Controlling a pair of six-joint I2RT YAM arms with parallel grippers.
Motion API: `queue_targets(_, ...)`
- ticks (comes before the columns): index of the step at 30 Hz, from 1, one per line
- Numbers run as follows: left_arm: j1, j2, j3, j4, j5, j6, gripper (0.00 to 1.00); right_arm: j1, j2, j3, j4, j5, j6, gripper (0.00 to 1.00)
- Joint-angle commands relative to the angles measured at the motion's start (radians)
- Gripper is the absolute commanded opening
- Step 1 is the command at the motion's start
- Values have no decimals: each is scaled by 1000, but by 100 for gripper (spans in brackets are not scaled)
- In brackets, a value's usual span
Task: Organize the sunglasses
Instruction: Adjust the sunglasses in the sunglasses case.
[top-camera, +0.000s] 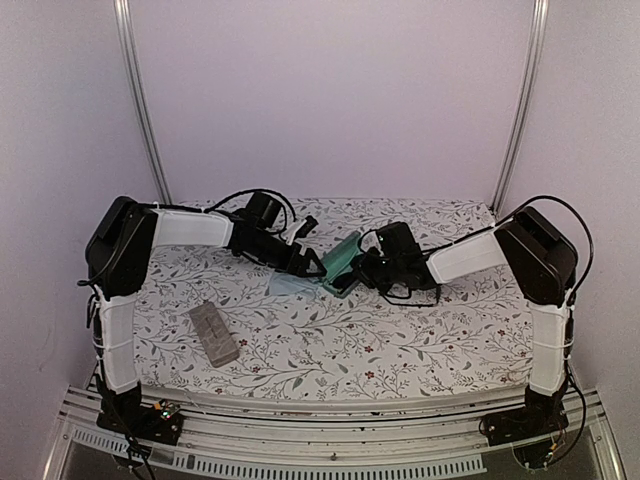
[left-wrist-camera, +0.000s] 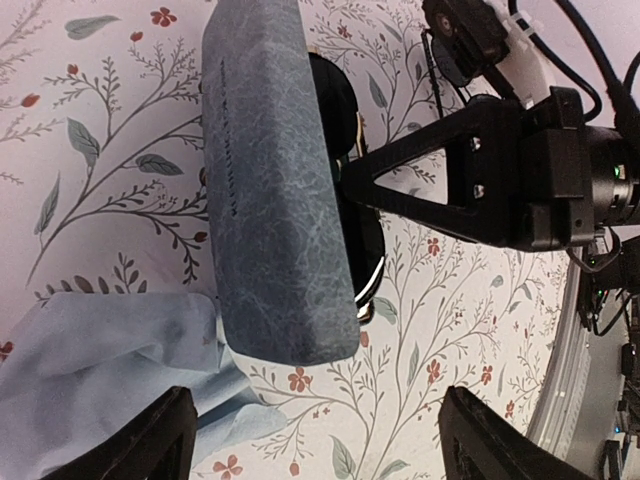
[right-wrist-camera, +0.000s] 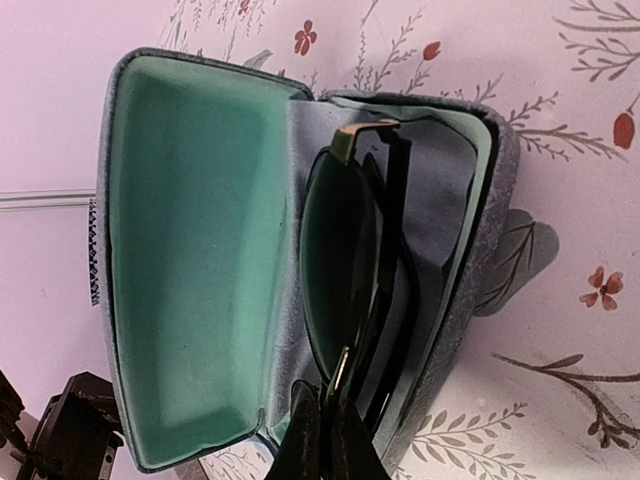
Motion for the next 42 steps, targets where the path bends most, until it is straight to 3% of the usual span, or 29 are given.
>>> queue_targets(1,0,-37,-8,6,3,-3,86,-10,23,13,77,7,21,2)
queue_targets(14,0,-35,7,6,5,-10,86,-14,49,-26,173,-1,31,3)
queue_targets(19,0,-35,29,-7,-6,-6,88,-17,45,-31,159,-14,34,18)
queue_targets(20,0,-35,37,-11,-12,-4,89,-17,37,-32,156,-13,31,25)
queue_targets(27,3,-42,105,-28,-61,8,98,-17,-52,-65,127,2,-15,41)
queue_targets(36,30,49,236,-28,-56,-28,98,-17,-161,-155,22,76,-19,49)
queue_targets(42,43,139,315,4,15,-84,78,-18,-182,-143,-138,182,-9,44)
